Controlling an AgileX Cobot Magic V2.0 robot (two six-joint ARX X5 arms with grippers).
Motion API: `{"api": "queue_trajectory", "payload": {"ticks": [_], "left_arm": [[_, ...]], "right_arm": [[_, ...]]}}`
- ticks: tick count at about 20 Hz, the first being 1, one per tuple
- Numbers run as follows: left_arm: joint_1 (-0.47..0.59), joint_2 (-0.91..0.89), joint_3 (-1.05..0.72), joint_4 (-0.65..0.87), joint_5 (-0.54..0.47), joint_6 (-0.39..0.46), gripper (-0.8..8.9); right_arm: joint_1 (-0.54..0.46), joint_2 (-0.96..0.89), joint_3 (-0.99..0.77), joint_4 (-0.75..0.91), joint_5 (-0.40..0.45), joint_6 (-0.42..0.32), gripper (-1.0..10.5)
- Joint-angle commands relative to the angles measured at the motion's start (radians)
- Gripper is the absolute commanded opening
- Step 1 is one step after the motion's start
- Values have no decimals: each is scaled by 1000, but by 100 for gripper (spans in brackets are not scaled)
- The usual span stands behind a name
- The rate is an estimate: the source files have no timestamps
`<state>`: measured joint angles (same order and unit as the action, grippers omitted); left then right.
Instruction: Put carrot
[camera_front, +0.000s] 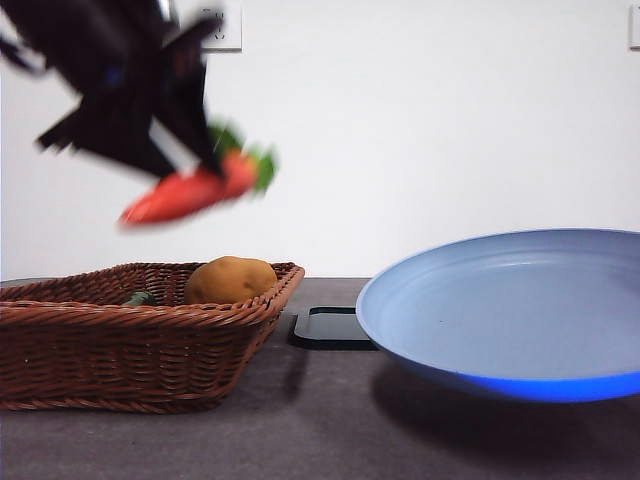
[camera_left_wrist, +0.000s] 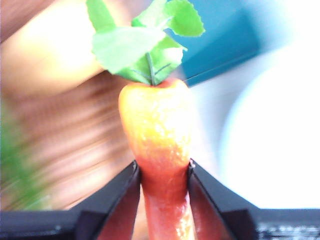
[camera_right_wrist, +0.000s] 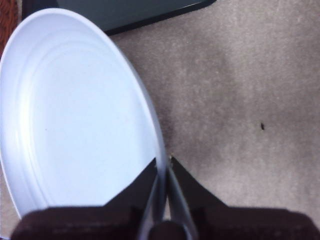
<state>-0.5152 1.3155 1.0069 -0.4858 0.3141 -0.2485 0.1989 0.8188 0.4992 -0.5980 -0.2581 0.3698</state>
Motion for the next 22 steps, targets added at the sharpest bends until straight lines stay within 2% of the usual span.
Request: {"api": "queue_trajectory", "payload": {"ticks": [1, 2, 5, 9, 14, 18, 22], "left_arm": [[-73, -4, 17, 117, 171, -55, 85], [-127, 6, 17, 170, 182, -74, 85], [-289, 70, 17, 242, 100, -73, 87], [-383, 187, 17, 290, 44, -73, 88], [-403, 290, 17, 298, -2, -69, 93], [-406, 305, 17, 279, -1, -39, 250], [-408, 295, 18, 278, 8, -43, 257]], "right_arm": [[5, 4, 14, 13, -37, 0, 3], [6, 4, 14, 13, -73, 9, 3], [8, 6, 14, 13, -85, 8, 3], [15, 5, 14, 5, -137, 16, 3], [41, 5, 14, -47, -137, 16, 3], [41, 5, 14, -50, -137, 15, 3], [40, 6, 14, -56, -136, 16, 3]]}}
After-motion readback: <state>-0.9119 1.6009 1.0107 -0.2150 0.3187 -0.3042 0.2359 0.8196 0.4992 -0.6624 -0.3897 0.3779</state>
